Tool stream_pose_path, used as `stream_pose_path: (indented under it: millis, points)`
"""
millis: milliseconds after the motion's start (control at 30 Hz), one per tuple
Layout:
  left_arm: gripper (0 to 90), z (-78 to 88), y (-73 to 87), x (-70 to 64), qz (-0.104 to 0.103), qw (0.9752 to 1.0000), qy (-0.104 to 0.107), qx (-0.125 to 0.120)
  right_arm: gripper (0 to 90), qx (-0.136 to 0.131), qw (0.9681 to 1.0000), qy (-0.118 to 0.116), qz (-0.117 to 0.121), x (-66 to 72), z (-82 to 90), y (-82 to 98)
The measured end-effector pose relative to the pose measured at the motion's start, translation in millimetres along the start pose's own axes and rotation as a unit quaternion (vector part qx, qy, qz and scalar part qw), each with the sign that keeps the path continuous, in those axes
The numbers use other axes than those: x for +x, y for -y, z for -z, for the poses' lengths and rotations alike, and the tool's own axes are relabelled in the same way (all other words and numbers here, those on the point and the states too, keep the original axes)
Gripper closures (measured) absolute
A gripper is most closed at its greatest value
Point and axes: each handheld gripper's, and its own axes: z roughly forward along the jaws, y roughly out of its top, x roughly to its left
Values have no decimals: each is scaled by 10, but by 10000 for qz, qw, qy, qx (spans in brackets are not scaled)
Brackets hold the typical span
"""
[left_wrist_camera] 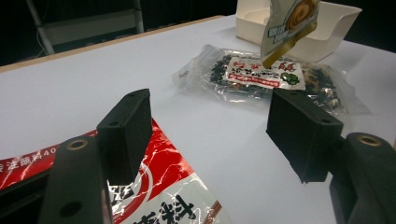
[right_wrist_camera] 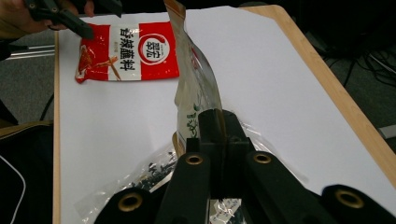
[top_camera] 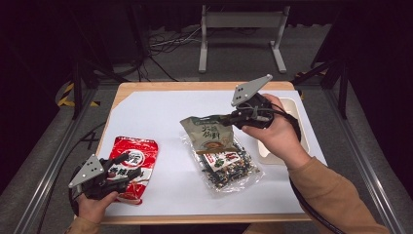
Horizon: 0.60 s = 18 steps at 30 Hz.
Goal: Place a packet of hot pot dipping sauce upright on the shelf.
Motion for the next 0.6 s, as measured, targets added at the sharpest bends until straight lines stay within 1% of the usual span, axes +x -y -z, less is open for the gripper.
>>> stream_pose_path:
  millis: [100,167,233,567,600]
  points:
    - [306,-10,1,-6,-36,10000,-30,9,893,-52,10000,64,-39,-38,45,23]
    - [295,-15,5,-4,-17,10000,-28,21,892,-105,9998,140,-58,-82,90,48]
    - [291,-14,7,7,-41,10000,-46,13,892,-135,9996,229,-73,-129,136,73]
    - [279,-6,11,21,10,10000,-66,7,893,-249,9978,583,-213,-346,321,205]
    - [279,-6,11,21,10,10000,-66,7,893,-249,9978,583,-213,-346,321,205]
